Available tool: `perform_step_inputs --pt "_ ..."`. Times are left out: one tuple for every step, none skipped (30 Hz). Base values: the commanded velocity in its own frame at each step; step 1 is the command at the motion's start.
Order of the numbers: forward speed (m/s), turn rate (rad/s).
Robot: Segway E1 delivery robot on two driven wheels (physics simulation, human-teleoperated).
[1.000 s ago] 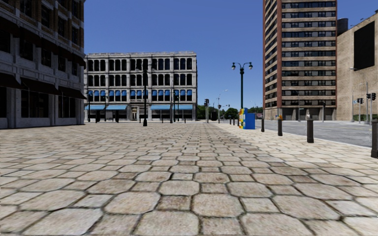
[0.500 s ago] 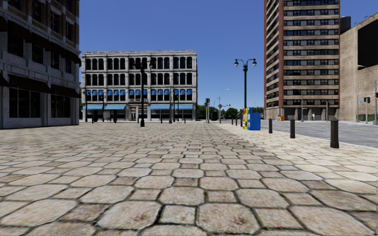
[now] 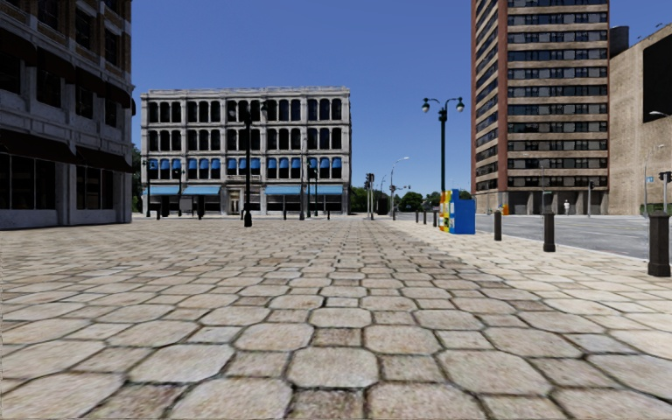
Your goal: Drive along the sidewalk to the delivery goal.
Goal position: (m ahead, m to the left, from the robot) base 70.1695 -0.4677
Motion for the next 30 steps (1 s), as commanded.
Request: perform_step_inputs --pt "2.0 0.0" --pt "2.0 0.0" --pt "2.0 0.0" --pt "2.0 0.0" --pt "2.0 0.0" --pt "2.0 -0.58" --pt "2.0 -0.58" --pt "2.0 -1.2" --pt "2.0 -1.2" --pt "2.0 -1.2" --pt "2.0 -0.85" --pt "2.0 -0.85" --pt "2.0 -0.08" --pt "2.0 0.0" --pt "2.0 0.0" --pt "2.0 0.0" --pt "2.0 0.0" --pt "2.0 0.0" --pt "2.0 0.0" --pt "2.0 0.0" --pt "2.0 0.0" --pt "2.0 0.0" --pt "2.0 0.0" --pt "2.0 0.0" --pt "2.0 0.0" --pt "2.0 0.0" --pt "2.0 0.0" --pt "2.0 0.0" --pt "2.0 0.0" --pt "2.0 0.0"
